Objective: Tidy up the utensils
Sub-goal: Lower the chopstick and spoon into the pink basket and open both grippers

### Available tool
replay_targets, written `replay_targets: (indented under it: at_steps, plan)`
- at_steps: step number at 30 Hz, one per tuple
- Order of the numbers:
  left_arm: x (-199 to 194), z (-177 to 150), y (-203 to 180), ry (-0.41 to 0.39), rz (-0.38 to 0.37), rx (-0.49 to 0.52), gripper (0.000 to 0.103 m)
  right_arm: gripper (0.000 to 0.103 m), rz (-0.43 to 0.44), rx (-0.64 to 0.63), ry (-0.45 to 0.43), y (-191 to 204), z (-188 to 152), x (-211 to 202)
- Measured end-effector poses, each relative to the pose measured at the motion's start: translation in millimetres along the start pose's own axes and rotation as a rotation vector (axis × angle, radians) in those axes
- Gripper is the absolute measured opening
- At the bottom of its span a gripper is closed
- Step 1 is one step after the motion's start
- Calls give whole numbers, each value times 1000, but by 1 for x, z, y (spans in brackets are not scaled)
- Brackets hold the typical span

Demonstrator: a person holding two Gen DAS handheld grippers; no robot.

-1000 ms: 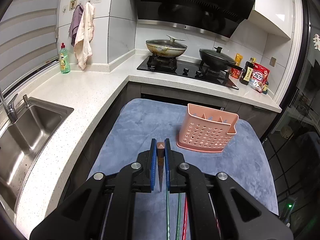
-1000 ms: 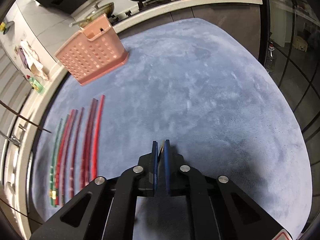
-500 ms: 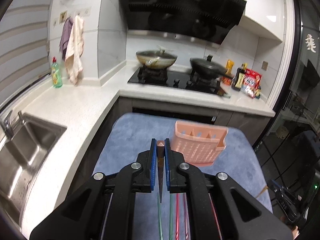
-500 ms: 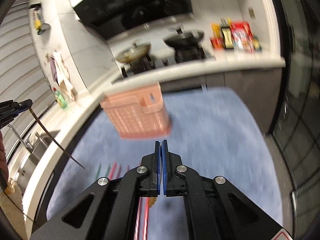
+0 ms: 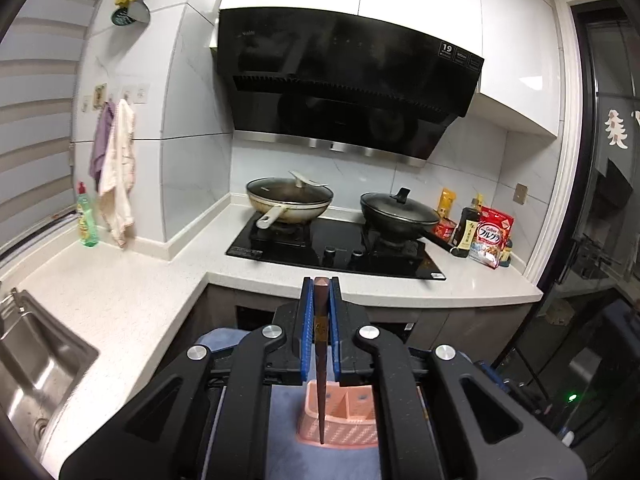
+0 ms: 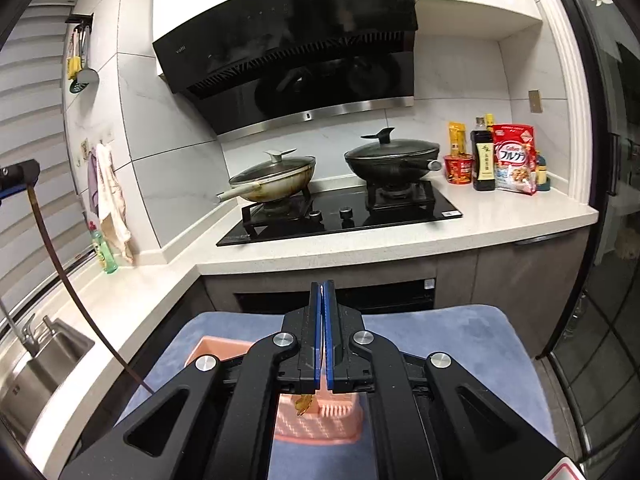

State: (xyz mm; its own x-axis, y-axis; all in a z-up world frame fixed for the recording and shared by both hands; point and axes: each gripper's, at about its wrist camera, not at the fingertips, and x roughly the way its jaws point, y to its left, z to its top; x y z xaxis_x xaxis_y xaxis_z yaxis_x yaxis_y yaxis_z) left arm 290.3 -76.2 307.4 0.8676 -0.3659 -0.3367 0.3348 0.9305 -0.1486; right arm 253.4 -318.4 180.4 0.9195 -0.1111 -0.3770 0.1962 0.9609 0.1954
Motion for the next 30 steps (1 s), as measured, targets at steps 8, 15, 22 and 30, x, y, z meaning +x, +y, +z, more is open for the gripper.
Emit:
replay_targets:
  at_steps: [8, 15, 22, 30]
  plan:
    - [47, 3, -5, 12, 8, -1, 7, 3, -10, -26, 50, 6, -11, 45]
    - [78, -21, 2, 75, 13, -16, 7, 3, -19, 9, 123, -7, -32, 72]
    - [83, -42, 10, 124, 56, -10, 40, 24, -6, 37, 109, -13, -32, 57]
    - [37, -61, 21, 118, 76, 9, 67, 37, 37, 75, 82, -18, -33, -16]
